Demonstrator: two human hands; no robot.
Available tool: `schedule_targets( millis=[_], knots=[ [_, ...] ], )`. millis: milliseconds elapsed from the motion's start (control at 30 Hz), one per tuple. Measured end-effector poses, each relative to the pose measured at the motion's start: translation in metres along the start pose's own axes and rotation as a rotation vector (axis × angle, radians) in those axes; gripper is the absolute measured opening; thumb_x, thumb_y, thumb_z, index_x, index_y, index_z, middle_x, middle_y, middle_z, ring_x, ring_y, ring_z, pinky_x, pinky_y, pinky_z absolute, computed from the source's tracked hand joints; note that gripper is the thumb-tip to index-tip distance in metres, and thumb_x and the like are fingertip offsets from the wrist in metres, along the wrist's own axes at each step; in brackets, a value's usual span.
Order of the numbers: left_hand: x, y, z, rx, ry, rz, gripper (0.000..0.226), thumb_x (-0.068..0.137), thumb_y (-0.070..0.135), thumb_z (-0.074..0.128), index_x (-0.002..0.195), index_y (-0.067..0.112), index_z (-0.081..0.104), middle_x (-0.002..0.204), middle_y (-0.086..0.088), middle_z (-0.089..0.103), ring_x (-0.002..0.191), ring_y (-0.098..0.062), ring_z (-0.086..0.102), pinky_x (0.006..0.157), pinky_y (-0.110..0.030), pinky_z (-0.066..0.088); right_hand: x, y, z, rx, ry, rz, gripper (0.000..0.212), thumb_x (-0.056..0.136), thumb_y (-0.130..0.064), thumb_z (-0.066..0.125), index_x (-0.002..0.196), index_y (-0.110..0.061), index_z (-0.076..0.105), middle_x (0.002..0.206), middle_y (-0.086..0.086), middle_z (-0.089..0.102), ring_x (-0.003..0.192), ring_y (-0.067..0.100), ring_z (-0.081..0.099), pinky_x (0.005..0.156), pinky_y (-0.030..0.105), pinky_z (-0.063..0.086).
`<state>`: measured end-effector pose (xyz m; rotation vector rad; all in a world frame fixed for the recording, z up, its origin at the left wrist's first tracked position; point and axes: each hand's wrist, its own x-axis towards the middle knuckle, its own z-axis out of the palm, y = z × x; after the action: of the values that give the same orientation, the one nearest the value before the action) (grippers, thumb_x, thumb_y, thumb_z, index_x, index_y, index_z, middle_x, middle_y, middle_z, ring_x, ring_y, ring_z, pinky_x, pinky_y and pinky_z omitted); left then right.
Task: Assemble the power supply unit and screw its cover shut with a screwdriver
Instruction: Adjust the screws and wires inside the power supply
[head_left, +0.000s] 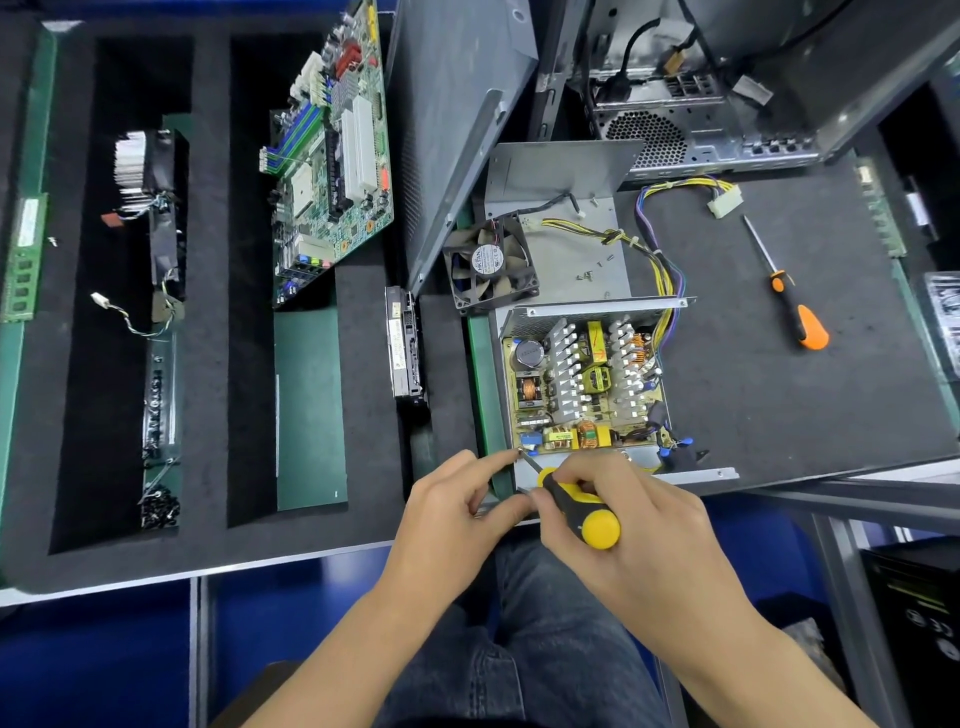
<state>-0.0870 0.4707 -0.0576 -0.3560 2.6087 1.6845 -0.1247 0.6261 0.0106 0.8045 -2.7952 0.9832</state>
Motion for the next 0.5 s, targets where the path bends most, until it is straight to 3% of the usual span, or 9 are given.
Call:
schedule_targets(
  millis=[233,400,500],
  knots=[
    [0.000,-0.001,0.001,0.010,-0.001,0.020,0.044,0.079,0.031,0.068,0.122,0.021,0.072,0.065,0.011,0.031,0.061,-0.004,0.039,0.058,-0.020,0.034,0.002,-0.005,-0.004,0.018,-0.011,0.083,0.023,0.088,-0.041,0.060,0.089,-0.018,0.058,0.070,-0.009,0.061,0.070,0.017,0.052,0.058,0.013,0.040],
    [0.000,-0.006,0.002,0.032,0.002,0.028,0.043,0.080,0.023,0.082,0.122,0.025,0.072,0.065,0.010,0.032,0.061,-0.005,0.039,0.059,-0.013,0.031,0.010,-0.007,-0.010,0.063,0.052,0.173,0.023,0.083,-0.033,0.079,0.084,-0.014,0.066,0.081,-0.005,0.061,0.073,0.010,0.056,0.062,0.017,0.044],
    [0.000,-0.006,0.003,0.035,0.002,0.022,0.045,0.079,0.024,0.083,0.123,0.023,0.072,0.064,0.011,0.031,0.060,-0.004,0.039,0.059,-0.012,0.030,0.014,-0.012,-0.016,0.143,0.005,0.330,0.021,0.080,-0.035,0.076,0.091,-0.025,0.062,0.084,-0.014,0.063,0.081,0.006,0.059,0.068,0.016,0.046]
  ],
)
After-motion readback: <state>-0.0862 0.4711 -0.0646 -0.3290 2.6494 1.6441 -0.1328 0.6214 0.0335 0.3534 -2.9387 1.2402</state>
